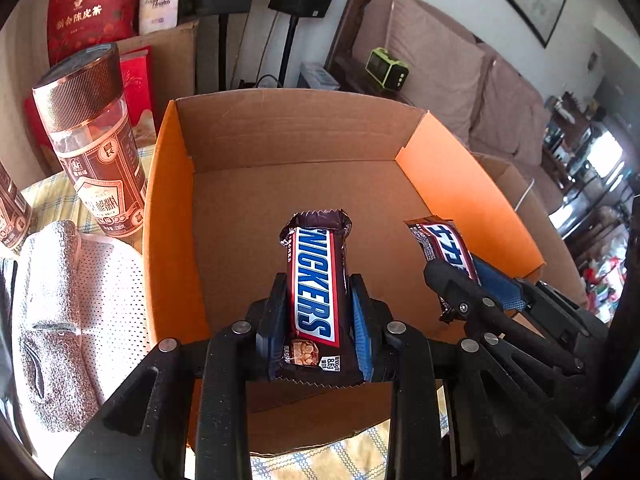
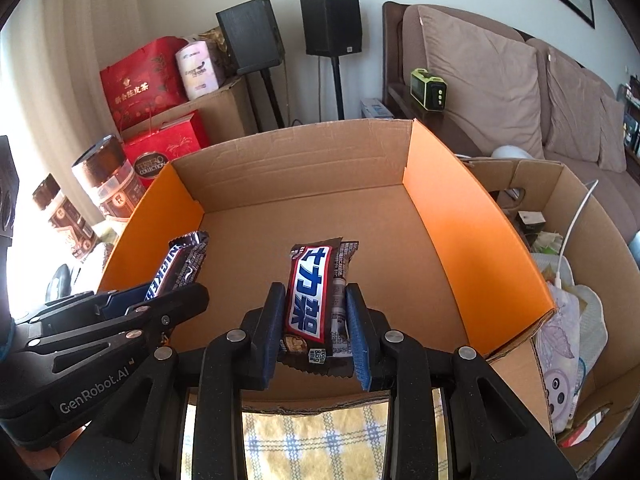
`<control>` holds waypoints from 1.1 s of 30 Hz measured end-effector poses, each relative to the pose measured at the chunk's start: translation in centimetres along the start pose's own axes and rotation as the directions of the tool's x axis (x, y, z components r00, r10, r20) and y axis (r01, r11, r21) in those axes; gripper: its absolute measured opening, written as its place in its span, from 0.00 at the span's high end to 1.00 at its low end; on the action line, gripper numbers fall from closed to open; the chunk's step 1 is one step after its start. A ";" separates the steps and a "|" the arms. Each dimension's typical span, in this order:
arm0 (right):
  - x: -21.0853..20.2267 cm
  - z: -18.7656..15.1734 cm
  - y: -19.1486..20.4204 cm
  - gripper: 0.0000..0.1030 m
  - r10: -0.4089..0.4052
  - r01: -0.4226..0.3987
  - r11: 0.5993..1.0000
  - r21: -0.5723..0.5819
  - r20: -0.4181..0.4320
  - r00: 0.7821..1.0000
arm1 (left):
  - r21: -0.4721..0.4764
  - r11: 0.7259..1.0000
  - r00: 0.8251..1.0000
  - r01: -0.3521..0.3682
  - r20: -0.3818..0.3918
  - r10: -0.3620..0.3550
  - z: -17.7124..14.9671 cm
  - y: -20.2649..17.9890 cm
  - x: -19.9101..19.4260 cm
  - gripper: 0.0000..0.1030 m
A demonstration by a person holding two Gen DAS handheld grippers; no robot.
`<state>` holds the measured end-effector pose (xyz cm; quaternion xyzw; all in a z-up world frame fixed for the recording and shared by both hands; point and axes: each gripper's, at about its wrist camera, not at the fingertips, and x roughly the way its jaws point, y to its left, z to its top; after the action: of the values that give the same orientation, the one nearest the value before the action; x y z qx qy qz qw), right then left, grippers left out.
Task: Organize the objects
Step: 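Lower both candy bars into the box and open both tools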
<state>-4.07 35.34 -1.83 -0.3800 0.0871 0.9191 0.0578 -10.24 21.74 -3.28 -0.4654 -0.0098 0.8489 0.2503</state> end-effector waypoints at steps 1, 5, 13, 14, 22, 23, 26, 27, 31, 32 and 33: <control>0.0 0.0 0.1 0.71 0.005 -0.005 1.000 0.002 0.000 1.000 | 0.004 1.000 1.000 -0.001 -0.001 0.001 -0.1 0.0 -0.1 0.74; -0.1 0.0 0.5 0.71 0.037 -0.037 0.999 0.003 0.000 0.999 | 0.010 0.999 0.999 -0.036 0.021 0.036 -0.2 0.1 -0.8 0.74; -0.8 0.1 0.8 0.71 0.047 -0.047 0.999 0.017 0.013 0.999 | 0.018 0.992 0.993 -0.121 0.009 0.121 -0.5 0.5 -1.3 0.73; -0.9 0.1 0.9 0.71 0.046 -0.047 0.999 0.012 0.014 0.999 | 0.013 0.993 0.993 -0.121 0.011 0.121 -0.5 0.6 -1.6 0.72; -1.2 0.2 2.3 0.71 0.083 -0.083 0.997 -0.001 0.012 0.996 | -0.072 0.996 0.997 -0.055 0.056 0.059 -0.2 3.3 -4.3 0.62; -1.1 0.3 2.6 0.71 0.093 -0.093 0.996 -0.004 0.009 0.996 | -0.079 0.996 0.997 -0.040 0.062 0.045 -0.2 3.6 -4.7 0.62; -0.8 0.3 3.8 0.71 0.119 -0.119 0.993 -0.014 -0.001 0.993 | -0.098 0.994 0.993 -0.054 0.097 0.064 -0.2 4.5 -6.3 0.43; -0.7 0.3 4.3 0.71 0.129 -0.129 0.991 -0.016 -0.004 0.992 | -0.102 0.993 0.990 -0.057 0.119 0.069 -0.2 4.8 -7.0 0.41; 0.0 0.4 6.1 0.71 0.170 -0.170 0.985 -0.014 -0.020 0.985 | -0.112 0.991 0.983 -0.078 0.158 0.095 -0.2 6.1 -8.8 0.40; 0.2 0.4 6.5 0.71 0.182 -0.182 0.983 -0.010 -0.025 0.983 | -0.114 0.990 0.981 -0.086 0.164 0.104 -0.1 6.4 -9.1 0.38; 0.5 0.4 6.8 0.71 0.193 -0.193 0.981 -0.004 -0.029 0.981 | -0.118 0.989 0.979 -0.093 0.168 0.112 -0.2 6.8 -9.3 0.36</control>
<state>-5.87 28.77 -1.08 -0.3827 0.1212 0.9152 -0.0343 -8.80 11.73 2.23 -0.4022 -0.0541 0.8963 0.1786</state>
